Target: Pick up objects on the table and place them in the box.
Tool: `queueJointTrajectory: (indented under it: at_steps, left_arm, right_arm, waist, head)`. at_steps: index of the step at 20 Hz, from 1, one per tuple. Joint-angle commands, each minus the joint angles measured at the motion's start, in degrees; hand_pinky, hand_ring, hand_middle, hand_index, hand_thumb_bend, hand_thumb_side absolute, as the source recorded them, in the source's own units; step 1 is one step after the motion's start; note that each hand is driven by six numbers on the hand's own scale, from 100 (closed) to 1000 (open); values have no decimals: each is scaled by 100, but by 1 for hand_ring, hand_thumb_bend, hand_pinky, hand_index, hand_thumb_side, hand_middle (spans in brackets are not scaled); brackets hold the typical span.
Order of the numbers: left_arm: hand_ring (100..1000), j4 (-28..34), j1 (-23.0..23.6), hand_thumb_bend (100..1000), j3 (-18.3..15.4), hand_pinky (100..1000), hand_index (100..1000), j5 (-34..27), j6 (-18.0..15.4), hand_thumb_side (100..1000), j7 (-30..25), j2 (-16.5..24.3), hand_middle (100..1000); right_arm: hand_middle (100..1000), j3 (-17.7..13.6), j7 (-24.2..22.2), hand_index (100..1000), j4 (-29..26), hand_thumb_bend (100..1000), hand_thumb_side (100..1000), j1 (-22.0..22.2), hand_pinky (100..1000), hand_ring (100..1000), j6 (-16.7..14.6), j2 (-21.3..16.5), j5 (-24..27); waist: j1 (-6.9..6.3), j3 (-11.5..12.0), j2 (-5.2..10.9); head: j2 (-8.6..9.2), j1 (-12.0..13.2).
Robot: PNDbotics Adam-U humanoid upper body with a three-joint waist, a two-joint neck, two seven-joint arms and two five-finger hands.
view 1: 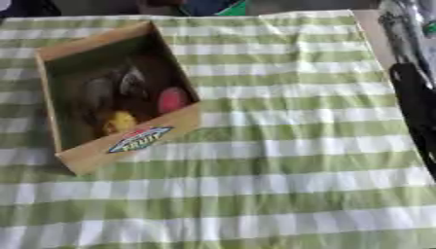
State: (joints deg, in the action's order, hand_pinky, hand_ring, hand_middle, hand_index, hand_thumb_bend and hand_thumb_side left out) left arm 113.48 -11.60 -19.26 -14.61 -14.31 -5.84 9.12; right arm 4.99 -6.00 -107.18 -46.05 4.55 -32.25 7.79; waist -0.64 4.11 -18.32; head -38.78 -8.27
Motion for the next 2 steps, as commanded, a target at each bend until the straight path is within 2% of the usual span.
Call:
queueJointTrajectory:
  at_steps: [1, 2]
  left_arm:
    - [699, 111, -11, 100, -63, 458, 735, 9, -46, 923, 120, 158, 667]
    - [700, 111, -9, 100, -67, 458, 738, 4, -62, 921, 155, 163, 669]
  right_arm:
    - [807, -157, 537, 920, -512, 100, 1000, 204, 816, 834, -79, -364, 501]
    - [822, -195, 661, 927, -623, 100, 1000, 353, 824, 850, -175, -430, 637]
  waist:
    - [-30, -19, 132]
    - [-45, -27, 132]
  head:
    - [-55, 82]
    - [-58, 104]
